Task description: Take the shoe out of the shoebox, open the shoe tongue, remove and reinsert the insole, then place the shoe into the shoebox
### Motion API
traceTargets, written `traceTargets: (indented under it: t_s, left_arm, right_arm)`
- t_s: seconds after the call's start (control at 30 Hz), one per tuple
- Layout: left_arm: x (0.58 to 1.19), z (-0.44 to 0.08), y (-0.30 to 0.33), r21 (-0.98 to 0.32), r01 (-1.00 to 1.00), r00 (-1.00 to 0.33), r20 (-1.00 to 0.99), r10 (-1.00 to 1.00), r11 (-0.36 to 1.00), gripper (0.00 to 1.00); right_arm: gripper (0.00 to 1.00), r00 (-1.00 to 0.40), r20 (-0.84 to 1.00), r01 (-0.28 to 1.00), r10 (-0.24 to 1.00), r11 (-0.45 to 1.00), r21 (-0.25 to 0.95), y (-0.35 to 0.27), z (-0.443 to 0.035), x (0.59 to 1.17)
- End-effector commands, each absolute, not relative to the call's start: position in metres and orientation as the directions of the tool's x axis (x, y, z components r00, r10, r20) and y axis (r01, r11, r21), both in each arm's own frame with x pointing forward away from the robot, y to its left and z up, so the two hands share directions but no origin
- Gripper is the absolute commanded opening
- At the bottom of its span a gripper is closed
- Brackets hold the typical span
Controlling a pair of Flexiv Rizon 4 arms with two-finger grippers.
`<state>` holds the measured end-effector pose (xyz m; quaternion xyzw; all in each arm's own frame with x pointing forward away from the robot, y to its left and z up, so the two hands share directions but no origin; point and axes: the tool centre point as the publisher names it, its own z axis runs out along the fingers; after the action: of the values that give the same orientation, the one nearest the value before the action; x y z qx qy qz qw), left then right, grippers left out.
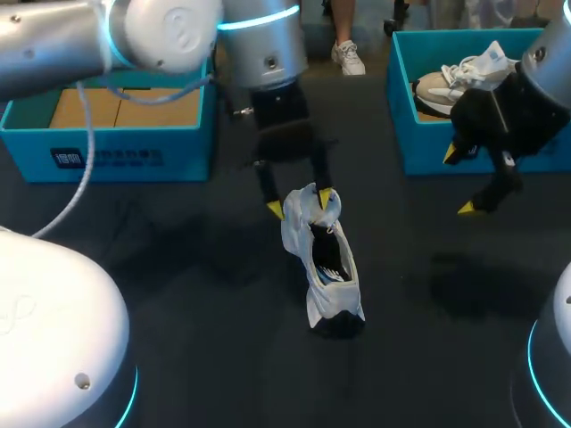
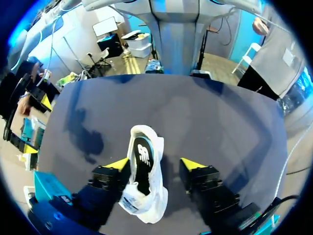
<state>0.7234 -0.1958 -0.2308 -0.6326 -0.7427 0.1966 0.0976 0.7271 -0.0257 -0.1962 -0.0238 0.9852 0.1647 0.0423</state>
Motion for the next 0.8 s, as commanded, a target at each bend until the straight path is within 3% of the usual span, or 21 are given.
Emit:
traceTargets:
  t_s: [0.03, 0.5, 0.63, 0.8]
  left_arm:
    - [0.727, -0.222, -0.198, -0.405, 0.907, -0.120, 0.016, 0.993, 0.116, 0.00]
    - [0.727, -0.235, -0.208, -0.357, 0.920, -0.153, 0.057, 0.987, 0.164, 0.00]
    - [0.722, -0.247, -0.209, -0.286, 0.937, -0.186, 0.075, 0.980, 0.200, 0.00]
    - [0.714, -0.264, -0.215, -0.306, 0.929, -0.194, 0.075, 0.978, 0.208, 0.00]
  right_arm:
    - [1.00, -0.995, -0.093, -0.060, -0.032, 0.945, 0.322, -0.026, -0.197, 0.726]
    - [1.00, -0.995, -0.093, -0.060, -0.032, 0.945, 0.322, -0.026, -0.197, 0.726]
    - [1.00, -0.995, -0.093, -0.060, -0.032, 0.945, 0.322, -0.026, -0.197, 0.726]
    - [1.00, -0.995, -0.093, -0.060, -0.032, 0.945, 0.322, -0.026, -0.197, 0.726]
